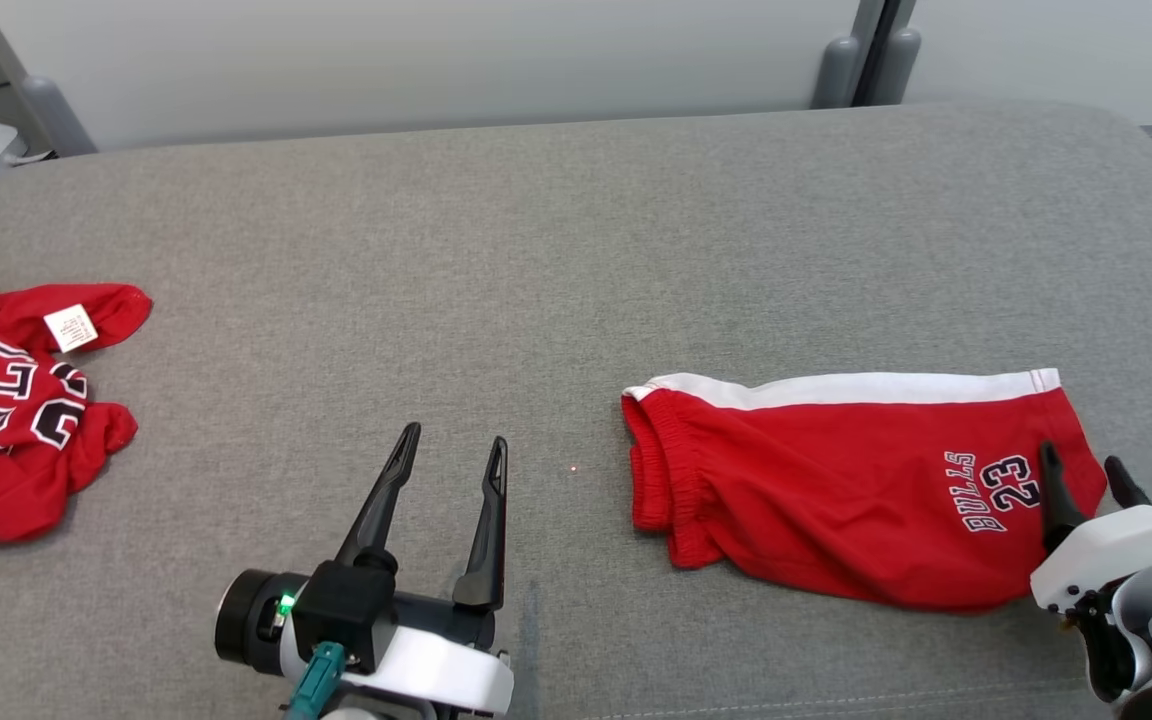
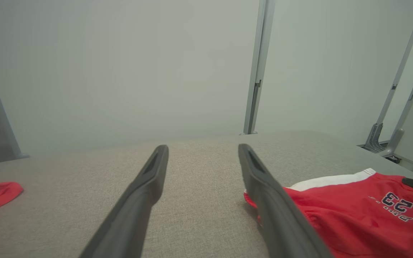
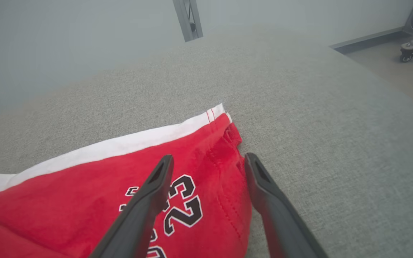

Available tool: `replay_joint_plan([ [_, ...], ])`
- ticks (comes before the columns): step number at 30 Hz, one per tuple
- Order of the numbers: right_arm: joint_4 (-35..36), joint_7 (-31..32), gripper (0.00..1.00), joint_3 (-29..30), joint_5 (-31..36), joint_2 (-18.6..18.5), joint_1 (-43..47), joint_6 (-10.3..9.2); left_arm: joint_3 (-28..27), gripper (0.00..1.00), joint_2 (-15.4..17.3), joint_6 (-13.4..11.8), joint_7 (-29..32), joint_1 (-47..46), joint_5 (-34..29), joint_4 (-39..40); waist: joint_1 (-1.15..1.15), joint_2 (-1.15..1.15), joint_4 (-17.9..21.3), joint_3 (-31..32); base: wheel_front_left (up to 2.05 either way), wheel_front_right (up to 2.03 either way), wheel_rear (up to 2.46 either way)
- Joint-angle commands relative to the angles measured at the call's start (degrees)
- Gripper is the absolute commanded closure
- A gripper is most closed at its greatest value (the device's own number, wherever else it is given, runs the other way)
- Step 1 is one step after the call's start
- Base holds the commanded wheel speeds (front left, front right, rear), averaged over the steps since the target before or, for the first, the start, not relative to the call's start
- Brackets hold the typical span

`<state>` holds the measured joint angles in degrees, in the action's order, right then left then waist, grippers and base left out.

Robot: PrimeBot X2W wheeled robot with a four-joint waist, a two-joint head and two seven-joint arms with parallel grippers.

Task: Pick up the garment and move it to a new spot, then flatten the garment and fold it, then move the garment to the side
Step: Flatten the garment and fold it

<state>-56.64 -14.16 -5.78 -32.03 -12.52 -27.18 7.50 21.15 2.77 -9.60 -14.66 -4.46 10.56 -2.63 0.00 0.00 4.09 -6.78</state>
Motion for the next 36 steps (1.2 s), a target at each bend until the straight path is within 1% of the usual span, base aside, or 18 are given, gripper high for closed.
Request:
replay_joint_plan([
  [1, 2.7, -0.8, 0.00, -0.4, 2.8, -1.0, 1.4, -0.01, -2.0, 0.00, 0.1, 0.0, -0.3, -0.4, -0.3, 1.4, 0.00, 0.00, 0.6, 0.5, 0.00, 0.00, 0.00],
  [8, 9.4, -0.8, 0.00, 2.4, 14.6, -0.8, 6.5, -0.01, -2.5, 0.00, 0.1, 0.2, -0.3, 0.4, -0.1, 1.0, 0.00, 0.00, 1.8, 1.8, 0.00, 0.00, 0.00],
  [12, 13.8, -0.8, 0.00, 3.7, 19.0, 0.0, 10.4, -0.01, -2.7, 0.00, 0.1, 0.2, -0.3, 1.0, 0.0, 1.0, 0.00, 0.00, 2.1, 2.5, 0.00, 0.00, 0.00],
  [16, 17.6, -0.8, 0.00, 4.9, 21.8, 1.3, 14.4, -0.01, -2.8, 0.00, 0.1, 0.2, -0.3, 1.7, 0.0, 0.9, 0.00, 0.00, 2.4, 3.2, 0.00, 0.00, 0.00],
  [22, 20.9, -0.3, 0.00, 5.9, 24.3, 3.4, 18.1, -0.01, -2.9, 0.00, 0.1, 0.2, -0.3, 2.8, -0.1, 0.8, 0.00, 0.00, 2.9, 3.7, 0.00, 0.00, 0.00],
  [31, 22.9, 1.1, 0.00, 6.9, 25.3, 3.8, 19.5, -0.01, -2.9, 0.00, 0.1, 0.4, -0.3, 3.2, -0.3, 0.6, 0.00, 0.00, 2.8, 3.9, 0.00, 0.00, 0.00],
  [34, 23.1, 1.2, 0.00, 7.8, 24.7, 4.4, 19.6, -0.01, -2.8, 0.00, 0.1, 0.3, -0.3, 3.2, -0.4, 0.6, 0.00, 0.00, 2.6, 3.8, 0.00, 0.00, 0.00],
  [36, 22.8, 1.2, 0.00, 8.8, 22.5, 5.4, 19.2, -0.01, -2.8, 0.00, 0.1, 0.2, -0.3, 3.1, -0.4, 0.6, 0.00, 0.00, 2.6, 3.8, 0.00, 0.00, 0.00],
])
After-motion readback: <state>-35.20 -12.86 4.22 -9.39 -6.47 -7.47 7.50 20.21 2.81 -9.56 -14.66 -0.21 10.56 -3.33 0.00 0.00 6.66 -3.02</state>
